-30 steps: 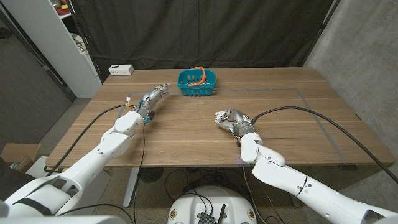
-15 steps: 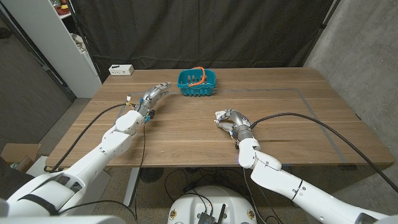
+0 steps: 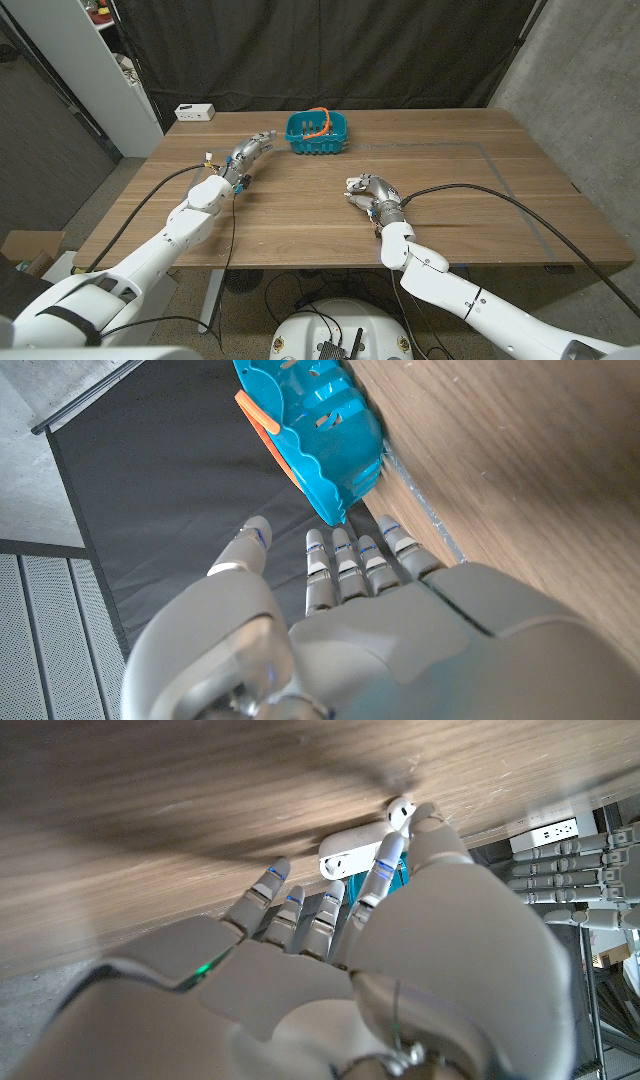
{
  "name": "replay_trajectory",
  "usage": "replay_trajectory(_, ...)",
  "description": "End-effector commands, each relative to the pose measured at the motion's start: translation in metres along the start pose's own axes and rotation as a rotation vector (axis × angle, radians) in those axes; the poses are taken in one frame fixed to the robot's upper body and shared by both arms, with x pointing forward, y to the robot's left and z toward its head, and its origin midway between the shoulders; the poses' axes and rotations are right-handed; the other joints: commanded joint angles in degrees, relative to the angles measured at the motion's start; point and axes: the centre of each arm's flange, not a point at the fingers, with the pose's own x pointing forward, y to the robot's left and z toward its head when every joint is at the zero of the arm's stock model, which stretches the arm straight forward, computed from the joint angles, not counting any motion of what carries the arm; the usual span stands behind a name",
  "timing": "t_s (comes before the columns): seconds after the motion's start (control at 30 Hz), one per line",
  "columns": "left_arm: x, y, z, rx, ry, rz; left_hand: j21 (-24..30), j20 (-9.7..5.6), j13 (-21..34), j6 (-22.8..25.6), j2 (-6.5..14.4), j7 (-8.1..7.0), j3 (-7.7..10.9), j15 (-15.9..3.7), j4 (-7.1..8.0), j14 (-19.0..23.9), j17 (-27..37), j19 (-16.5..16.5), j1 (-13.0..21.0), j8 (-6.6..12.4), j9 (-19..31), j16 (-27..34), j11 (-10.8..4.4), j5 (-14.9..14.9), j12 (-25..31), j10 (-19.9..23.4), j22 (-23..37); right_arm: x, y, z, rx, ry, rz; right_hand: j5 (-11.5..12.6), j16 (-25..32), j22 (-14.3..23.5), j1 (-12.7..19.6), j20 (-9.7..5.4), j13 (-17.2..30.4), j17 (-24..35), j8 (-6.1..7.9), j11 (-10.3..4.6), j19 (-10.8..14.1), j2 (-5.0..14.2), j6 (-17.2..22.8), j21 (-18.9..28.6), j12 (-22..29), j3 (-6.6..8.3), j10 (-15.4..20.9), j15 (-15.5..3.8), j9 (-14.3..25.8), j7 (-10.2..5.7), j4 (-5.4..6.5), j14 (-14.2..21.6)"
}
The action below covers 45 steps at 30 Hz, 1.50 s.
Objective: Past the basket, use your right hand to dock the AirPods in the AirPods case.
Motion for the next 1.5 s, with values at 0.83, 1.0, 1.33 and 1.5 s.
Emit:
replay_trajectory(0.83,-0.003,0.006,-0.006,-0.011,0.037,0.004,-0.3,0.00,0.3,0.3,-0.2,0.07,-0.20,-0.56,-0.25,0.0,0.1,-0.1,0.6,0.05,0.1,0.1,0.00,0.4,0.1,0.1,0.2,0.003,-0.013,0.025,0.119,0.057,-0.041,-0.8,0.3,0.1,1.6,-0.35,0.3,0.3,2.91,-0.41,0.9,3.85,8.3,0.0,0.8,1.48,3.9,-5.41,0.3,3.58,0.32,2.5)
replay_trajectory(1.0,0.000,0.006,-0.004,-0.009,0.029,-0.007,-0.3,0.04,0.3,0.0,-0.2,0.23,-0.26,-0.41,-0.24,-0.3,0.1,-0.3,0.6,-0.07,0.1,0.0,0.16,0.4,0.0,-0.3,0.2,0.005,-0.018,0.028,0.174,0.106,-0.069,-1.0,0.2,0.1,1.9,-0.34,0.3,0.3,3.03,-0.05,0.9,4.14,8.4,0.0,0.6,1.65,3.6,-5.15,0.5,3.74,0.22,2.2)
replay_trajectory(1.33,0.010,0.013,0.001,0.003,0.026,-0.013,-0.5,0.22,0.2,-0.3,-0.2,0.16,-0.36,-0.08,-0.24,-1.6,0.1,-0.7,0.7,-0.19,0.0,-0.3,0.26,0.4,-0.7,-1.8,0.2,0.008,-0.021,0.029,0.247,0.213,-0.092,-1.7,-0.2,0.1,2.4,-0.28,0.4,0.3,3.61,0.74,1.1,4.62,8.4,0.0,0.2,1.96,3.0,-4.26,1.7,4.38,0.07,1.6)
replay_trajectory(1.5,0.015,0.015,0.002,0.011,0.027,-0.023,-0.5,0.35,0.2,-0.6,-0.2,0.19,-0.40,0.02,-0.22,-1.7,0.1,-0.8,0.6,-0.26,0.0,-0.3,0.37,0.4,-0.7,-2.0,0.2,0.011,-0.018,0.029,0.257,0.232,-0.072,-1.9,-0.2,0.1,2.5,-0.21,0.4,0.3,3.83,1.20,1.1,4.82,8.2,0.0,0.1,2.08,2.9,-4.15,2.3,4.53,0.06,1.5)
